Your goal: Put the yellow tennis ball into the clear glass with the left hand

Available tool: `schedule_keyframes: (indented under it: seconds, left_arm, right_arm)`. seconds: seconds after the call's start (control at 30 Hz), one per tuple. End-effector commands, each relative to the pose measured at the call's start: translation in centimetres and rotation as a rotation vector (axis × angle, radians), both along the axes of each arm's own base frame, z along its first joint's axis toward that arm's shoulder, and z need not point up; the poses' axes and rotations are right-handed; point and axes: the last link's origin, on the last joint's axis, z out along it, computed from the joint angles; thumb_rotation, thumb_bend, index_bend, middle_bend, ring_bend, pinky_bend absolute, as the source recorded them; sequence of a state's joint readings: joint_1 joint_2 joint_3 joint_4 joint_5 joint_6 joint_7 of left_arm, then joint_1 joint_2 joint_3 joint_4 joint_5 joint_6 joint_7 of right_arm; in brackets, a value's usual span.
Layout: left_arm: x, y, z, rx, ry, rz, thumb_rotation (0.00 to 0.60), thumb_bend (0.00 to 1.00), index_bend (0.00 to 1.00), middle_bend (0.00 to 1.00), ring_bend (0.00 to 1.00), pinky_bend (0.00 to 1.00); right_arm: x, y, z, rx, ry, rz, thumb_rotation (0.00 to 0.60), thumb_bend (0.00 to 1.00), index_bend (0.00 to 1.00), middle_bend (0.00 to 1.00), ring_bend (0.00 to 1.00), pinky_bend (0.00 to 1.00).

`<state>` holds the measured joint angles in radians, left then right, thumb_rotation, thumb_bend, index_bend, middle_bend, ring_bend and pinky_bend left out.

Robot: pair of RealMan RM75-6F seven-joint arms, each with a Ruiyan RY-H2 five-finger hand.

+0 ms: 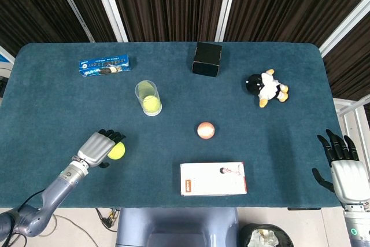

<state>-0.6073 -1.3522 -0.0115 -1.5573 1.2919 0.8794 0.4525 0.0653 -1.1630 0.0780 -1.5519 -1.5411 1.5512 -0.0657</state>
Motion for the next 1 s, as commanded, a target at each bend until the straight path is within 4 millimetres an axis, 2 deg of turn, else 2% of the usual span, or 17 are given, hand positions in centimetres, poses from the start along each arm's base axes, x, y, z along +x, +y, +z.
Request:
schedule_keyframes:
  seconds: [0.03, 0.27, 0.53, 0.77, 1.0]
  left_arm:
    - [0.0, -0.1, -0.4, -0.003, 0.010, -0.008, 0.600, 0.11, 0.21, 0.22, 0.19, 0.28]
    - [0.1, -0.2, -0.6, 0.016, 0.015, -0.029, 0.600, 0.16, 0.29, 0.33, 0.29, 0.39]
    - [-0.3, -0.1, -0.7, 0.033, 0.044, -0.034, 0.600, 0.17, 0.34, 0.38, 0.32, 0.42]
    - [-0.3, -0.1, -1.0, 0.033, 0.074, -0.041, 0.600, 0.25, 0.44, 0.47, 0.38, 0.48]
    - [0.4, 0.4, 0.5, 0.098, 0.011, -0.047, 0.600, 0.26, 0.45, 0.47, 0.38, 0.47]
  right_arm:
    - [0.0, 0.0, 0.1, -0.002, -0.002, -0.001, 0.600, 0.35, 0.13, 0.04, 0.11, 0.05]
    - [0.0, 0.0, 0.2, -0.005, -0.005, -0.003, 0.600, 0.35, 0.13, 0.04, 0.11, 0.05]
    - [0.0, 0.0, 0.1, -0.001, -0.005, -0.009, 0.600, 0.35, 0.13, 0.04, 0.11, 0.05]
    - [-0.2, 0.0, 0.2, 0.002, -0.004, -0.022, 0.600, 0.35, 0.13, 0.04, 0.11, 0.05]
    - [-0.1, 0.0, 0.2, 0.002, -0.006, -0.020, 0.600, 0.35, 0.13, 0.03, 0.11, 0.05]
